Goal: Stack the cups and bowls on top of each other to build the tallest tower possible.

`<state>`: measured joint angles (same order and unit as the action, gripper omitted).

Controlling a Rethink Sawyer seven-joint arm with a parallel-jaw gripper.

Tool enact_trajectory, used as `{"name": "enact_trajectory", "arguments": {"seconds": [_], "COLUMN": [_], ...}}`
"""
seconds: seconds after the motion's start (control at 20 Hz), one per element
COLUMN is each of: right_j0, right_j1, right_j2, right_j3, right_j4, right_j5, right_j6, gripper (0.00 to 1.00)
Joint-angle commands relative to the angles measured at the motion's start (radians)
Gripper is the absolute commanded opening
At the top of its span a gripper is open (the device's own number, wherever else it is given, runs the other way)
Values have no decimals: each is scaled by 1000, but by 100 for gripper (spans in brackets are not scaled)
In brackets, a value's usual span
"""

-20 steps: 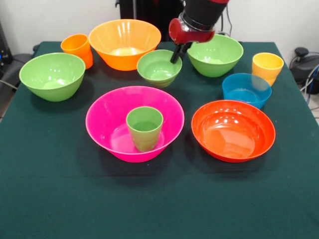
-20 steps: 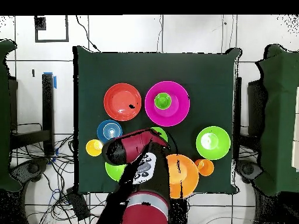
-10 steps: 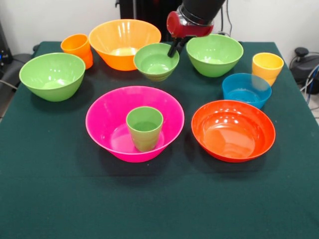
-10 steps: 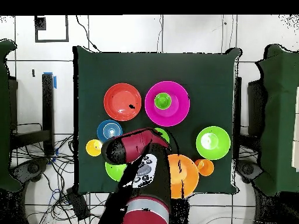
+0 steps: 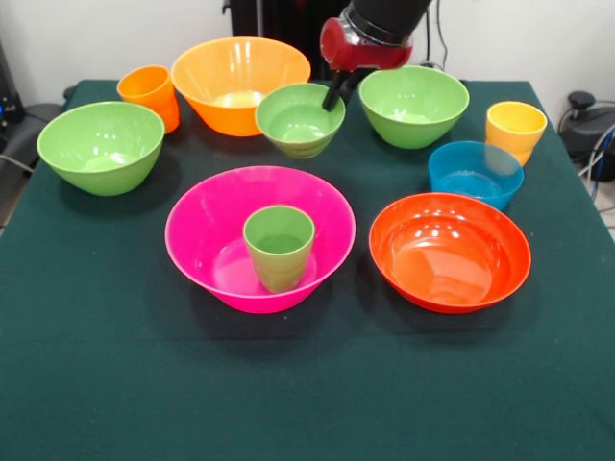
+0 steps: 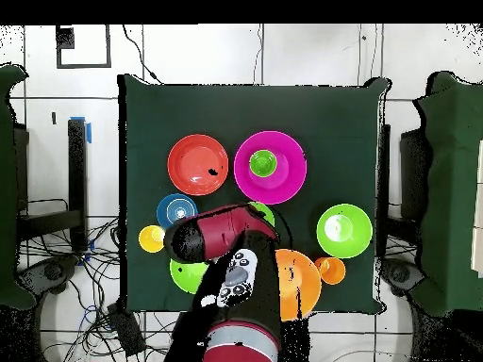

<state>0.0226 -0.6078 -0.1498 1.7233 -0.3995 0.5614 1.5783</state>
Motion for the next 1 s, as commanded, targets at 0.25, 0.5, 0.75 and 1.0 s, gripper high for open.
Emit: {"name": "enact_trajectory", "arguments": {"seconds": [0.25,0.5,0.75,1.0], "right_j0": [-42,-46,-35,-29], "right_j1": [-9,-12,-18,-28], "right_j2": [171,183,175,170], "right_j3": [-87,-103,-112,-119], "right_j4": [4,-1,-2,-3], "right_j5": [43,68,104,143], "right_j6": [-31,-35,-28,-35], "gripper": [0,0,0,0]}}
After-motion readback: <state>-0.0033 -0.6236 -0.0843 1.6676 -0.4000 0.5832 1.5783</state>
